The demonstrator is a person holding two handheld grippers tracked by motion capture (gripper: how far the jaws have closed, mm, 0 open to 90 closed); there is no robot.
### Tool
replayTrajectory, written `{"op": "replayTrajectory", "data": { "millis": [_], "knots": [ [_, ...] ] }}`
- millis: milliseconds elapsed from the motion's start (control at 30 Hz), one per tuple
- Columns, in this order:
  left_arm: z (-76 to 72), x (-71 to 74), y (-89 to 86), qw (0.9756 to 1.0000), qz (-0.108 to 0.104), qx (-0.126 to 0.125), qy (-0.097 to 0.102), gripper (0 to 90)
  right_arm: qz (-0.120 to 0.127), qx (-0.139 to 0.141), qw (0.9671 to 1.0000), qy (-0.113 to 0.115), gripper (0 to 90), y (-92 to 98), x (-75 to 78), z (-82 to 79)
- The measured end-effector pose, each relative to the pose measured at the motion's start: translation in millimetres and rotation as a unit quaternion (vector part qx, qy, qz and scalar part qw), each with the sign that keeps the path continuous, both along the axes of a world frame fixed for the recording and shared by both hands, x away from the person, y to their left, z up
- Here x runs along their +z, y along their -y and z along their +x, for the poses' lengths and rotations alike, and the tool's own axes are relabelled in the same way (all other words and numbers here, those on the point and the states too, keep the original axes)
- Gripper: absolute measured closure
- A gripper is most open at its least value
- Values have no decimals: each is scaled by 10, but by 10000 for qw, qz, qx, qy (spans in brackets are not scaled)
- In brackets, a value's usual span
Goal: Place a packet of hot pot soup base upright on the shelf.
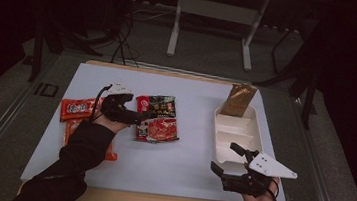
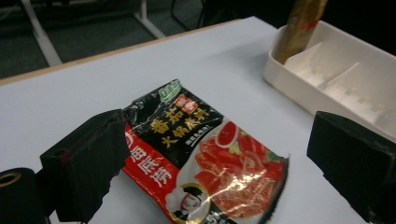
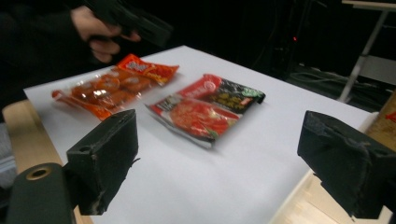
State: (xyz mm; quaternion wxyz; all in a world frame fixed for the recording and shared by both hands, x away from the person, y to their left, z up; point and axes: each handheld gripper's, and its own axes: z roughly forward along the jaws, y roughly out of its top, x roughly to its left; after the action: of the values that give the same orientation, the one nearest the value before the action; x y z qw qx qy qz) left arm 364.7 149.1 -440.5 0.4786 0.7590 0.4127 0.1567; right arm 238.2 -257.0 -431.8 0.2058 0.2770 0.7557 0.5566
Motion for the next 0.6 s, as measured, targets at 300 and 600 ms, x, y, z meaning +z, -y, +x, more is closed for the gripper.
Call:
{"op": "replayTrajectory", "data": {
  "millis": [300, 600],
  "knots": [
    [373, -192, 17, 9970, 438, 392, -496, 60, 89, 76, 9999, -125, 107, -5, 5, -46],
    [673, -474, -29, 9918, 510, 776, -878, 230, 2, 103, 9999, 85, 132, -50, 11, -78]
  ]
}}
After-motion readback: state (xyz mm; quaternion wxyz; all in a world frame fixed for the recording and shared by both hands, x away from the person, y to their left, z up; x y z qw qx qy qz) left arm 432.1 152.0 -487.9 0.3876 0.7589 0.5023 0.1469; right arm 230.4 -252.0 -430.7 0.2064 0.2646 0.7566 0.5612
